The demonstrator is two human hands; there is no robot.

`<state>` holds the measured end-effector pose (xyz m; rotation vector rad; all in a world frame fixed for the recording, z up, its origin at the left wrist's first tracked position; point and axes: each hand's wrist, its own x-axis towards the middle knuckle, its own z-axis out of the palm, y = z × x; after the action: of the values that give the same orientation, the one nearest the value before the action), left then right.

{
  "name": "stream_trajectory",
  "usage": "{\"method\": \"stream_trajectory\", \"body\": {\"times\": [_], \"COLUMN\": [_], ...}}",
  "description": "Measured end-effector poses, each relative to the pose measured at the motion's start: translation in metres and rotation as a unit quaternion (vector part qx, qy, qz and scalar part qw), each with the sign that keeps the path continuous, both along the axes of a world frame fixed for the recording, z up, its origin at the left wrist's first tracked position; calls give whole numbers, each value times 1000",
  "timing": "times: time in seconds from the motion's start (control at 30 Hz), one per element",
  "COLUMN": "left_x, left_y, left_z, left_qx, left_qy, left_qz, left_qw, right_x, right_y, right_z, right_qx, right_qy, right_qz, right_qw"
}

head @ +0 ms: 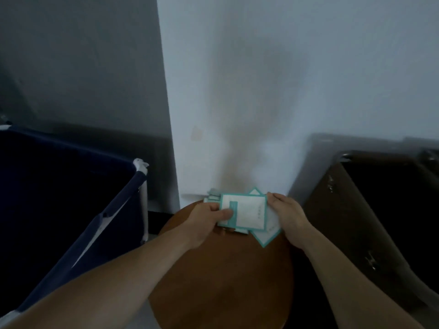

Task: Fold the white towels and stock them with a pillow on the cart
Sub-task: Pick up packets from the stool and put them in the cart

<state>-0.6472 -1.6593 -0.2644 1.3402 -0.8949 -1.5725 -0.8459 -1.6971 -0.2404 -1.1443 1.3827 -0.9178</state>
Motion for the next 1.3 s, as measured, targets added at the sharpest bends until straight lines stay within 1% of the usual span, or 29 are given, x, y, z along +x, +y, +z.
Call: {"method": "stream_trajectory", "body": {"times": [0.1,0.17,0.23,0.33,0.4,0.47,0.53,0.67,0.73,0.77,0.83,0.87,0.9,0.93,0.97,1.0,1.03,1.07,1.1,1.13,1.2,1.23,1.3], "left_x": [-42,-74,-108,-163,-204,-252,-303,-389,-420,-434,-458,-471,-483,-497,-512,-527,-542,-557,-571,-586,-617,-634,-670], "left_y": [2,3,6,13,19,26,38,68,77,77,74,73,71,70,68,66,64,60,55,49,38,34,23], "left_z": [11,26,45,74,89,99,103,108,112,113,115,119,123,128,135,143,149,154,157,156,151,148,145], "left_qx": [-7,-20,-49,-94,-123,-132,-131,-131,-144,-162,-220,-256,-294,-332,-369,-400,-416,-419,-409,-391,-336,-312,-283], "left_qy": [26,40,47,55,57,69,68,23,-19,-56,-143,-182,-222,-264,-311,-357,-393,-408,-408,-389,-293,-240,-168], "left_qz": [-26,-25,-15,0,1,-1,-28,-100,-134,-149,-179,-207,-244,-285,-325,-358,-383,-399,-409,-415,-419,-408,-364], "left_qw": [999,999,998,994,991,989,989,986,980,974,948,927,897,860,813,764,725,706,706,723,791,824,871], "right_x": [-34,-60,-88,-143,-186,-235,-284,-369,-407,-425,-458,-474,-488,-500,-511,-522,-533,-545,-557,-570,-596,-609,-638], "right_y": [21,33,45,65,78,90,105,139,156,164,179,185,190,194,196,198,199,199,198,196,190,185,168], "right_z": [18,32,46,62,70,78,87,104,114,117,123,126,129,131,132,133,133,132,131,129,126,124,119], "right_qx": [-13,-14,-35,-85,-88,-81,-90,-110,-107,-107,-111,-114,-114,-114,-114,-116,-119,-126,-134,-145,-175,-190,-187], "right_qy": [-14,-38,-83,-87,-101,-126,-110,-29,30,55,87,102,117,132,147,167,189,208,214,206,156,134,101], "right_qz": [-65,-106,-115,-118,-148,-171,-192,-230,-217,-206,-188,-179,-169,-154,-139,-128,-123,-123,-133,-154,-222,-265,-331], "right_qw": [998,994,989,985,980,974,971,967,970,971,972,972,972,973,973,971,967,962,958,955,946,936,919]}}
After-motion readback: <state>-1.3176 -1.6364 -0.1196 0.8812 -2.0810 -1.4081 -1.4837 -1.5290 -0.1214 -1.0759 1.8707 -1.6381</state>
